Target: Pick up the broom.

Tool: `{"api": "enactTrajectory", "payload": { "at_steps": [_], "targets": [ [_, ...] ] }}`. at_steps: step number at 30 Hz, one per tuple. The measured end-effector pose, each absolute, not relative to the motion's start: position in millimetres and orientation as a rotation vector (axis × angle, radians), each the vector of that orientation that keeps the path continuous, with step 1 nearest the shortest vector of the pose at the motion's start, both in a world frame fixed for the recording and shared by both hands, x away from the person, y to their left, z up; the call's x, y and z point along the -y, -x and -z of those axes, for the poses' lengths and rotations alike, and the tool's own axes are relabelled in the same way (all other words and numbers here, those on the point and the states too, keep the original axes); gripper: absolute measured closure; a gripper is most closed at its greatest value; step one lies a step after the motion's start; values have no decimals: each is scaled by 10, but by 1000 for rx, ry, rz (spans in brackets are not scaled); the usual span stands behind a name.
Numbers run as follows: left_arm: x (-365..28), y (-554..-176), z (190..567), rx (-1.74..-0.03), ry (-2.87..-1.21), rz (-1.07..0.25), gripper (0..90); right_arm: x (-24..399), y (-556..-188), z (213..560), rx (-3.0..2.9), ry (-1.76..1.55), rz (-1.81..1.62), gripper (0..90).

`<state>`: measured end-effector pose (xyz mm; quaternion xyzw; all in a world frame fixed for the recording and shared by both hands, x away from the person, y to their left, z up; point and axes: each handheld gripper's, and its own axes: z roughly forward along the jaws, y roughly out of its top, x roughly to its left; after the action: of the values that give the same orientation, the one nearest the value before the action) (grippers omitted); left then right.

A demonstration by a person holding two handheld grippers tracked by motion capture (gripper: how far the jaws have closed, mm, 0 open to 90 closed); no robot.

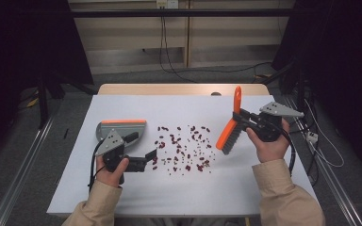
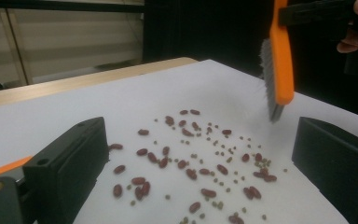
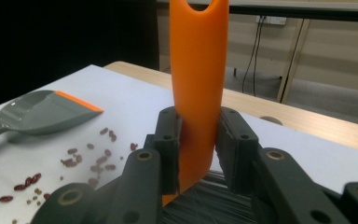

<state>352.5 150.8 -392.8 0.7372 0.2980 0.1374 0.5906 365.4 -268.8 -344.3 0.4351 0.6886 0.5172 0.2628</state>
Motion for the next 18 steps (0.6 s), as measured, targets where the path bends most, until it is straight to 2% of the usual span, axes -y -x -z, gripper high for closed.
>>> {"api": "enactTrajectory", "payload": {
  "at_steps": [13, 18],
  "targets": [
    [-1031, -3702, 3945, -665, -1753, -215, 55, 2303, -3797, 3382, -1888, -1119, -1460, 717],
    [-857, -3786, 3965, -652, -1771, -165, 103, 2174, -3846, 3385, -1905, -1113, -1480, 717]
  ]
}}
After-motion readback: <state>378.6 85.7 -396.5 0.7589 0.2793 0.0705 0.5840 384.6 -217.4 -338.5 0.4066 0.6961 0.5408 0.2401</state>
